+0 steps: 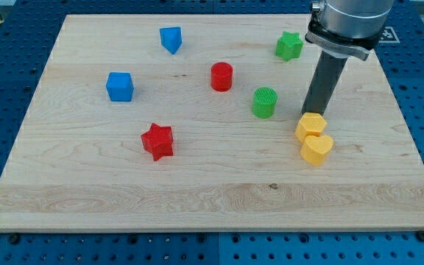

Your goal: Move the arm right beside the green star

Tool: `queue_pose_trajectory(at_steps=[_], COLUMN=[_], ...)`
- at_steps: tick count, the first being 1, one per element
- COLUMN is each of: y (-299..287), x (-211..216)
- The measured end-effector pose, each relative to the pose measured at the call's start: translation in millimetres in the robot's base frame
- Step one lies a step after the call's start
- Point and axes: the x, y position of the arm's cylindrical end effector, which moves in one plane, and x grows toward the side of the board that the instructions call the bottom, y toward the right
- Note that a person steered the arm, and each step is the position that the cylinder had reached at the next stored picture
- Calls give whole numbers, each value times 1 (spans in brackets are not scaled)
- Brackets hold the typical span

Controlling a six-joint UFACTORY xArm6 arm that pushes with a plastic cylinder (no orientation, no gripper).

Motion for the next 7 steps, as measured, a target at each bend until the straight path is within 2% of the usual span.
queue_pose_trajectory(at_steps=[5,7], y=[21,21], x=[-107,-124])
